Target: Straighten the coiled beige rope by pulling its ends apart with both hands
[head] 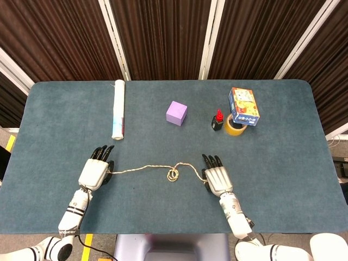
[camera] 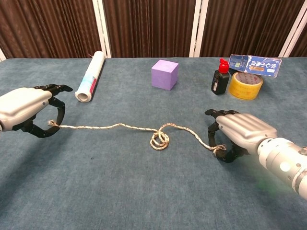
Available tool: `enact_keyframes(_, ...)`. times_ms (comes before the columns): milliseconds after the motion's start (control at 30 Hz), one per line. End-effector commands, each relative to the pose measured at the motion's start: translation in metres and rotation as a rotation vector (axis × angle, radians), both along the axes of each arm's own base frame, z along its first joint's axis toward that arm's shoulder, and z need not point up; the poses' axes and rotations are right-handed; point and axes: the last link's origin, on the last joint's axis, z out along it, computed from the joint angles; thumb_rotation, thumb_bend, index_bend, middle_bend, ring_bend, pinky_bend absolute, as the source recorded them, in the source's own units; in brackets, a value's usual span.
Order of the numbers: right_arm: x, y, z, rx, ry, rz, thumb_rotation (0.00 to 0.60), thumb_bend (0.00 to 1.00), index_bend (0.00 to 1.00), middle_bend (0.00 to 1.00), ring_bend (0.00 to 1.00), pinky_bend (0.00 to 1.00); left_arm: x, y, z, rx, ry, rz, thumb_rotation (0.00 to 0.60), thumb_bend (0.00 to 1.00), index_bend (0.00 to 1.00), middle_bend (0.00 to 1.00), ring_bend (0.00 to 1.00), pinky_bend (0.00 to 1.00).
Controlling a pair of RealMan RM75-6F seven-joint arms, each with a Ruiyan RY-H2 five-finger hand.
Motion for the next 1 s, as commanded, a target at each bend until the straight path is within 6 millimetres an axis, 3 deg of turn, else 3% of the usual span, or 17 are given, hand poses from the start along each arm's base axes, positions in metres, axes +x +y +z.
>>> enact_keyframes(33, 0.0, 0.0, 0.0, 0.0, -0.001, 0.0, 0.6, 0.49, 0.67, 0.13, 0.0, 0.0, 0.0, 0.0, 0.0, 0.001, 0.0, 0.0, 0.6, 0.39, 0.6, 0.05, 0.0, 0.13)
enact_keyframes(333, -0.001, -0.001, 0.0, -0.008, 0.002, -0.007, 0.6, 0.49, 0.75, 0.19, 0.0, 0.0, 0.001, 0.0, 0.001, 0.0, -0.002, -0.001, 0.6, 0.4, 0.6, 0.05, 0.0, 0.13)
enact_keyframes(667, -0.003, -0.006, 0.002, -0.015, -0.005, -0.014, 0.6, 0.67, 0.79, 0.2, 0.0, 0.0, 0.001, -0.001, 0.002, 0.007, 0.002, -0.002, 0.6, 0.4, 0.6, 0.05, 0.0, 0.13)
enact_keyframes(1000, -0.006, -0.011, 0.011, -0.038, -0.016, -0.019, 0.6, 0.69, 0.82, 0.21, 0.0, 0.0, 0.001, 0.0, 0.004, 0.015, 0.008, -0.002, 0.6, 0.4, 0.6, 0.05, 0.0, 0.12)
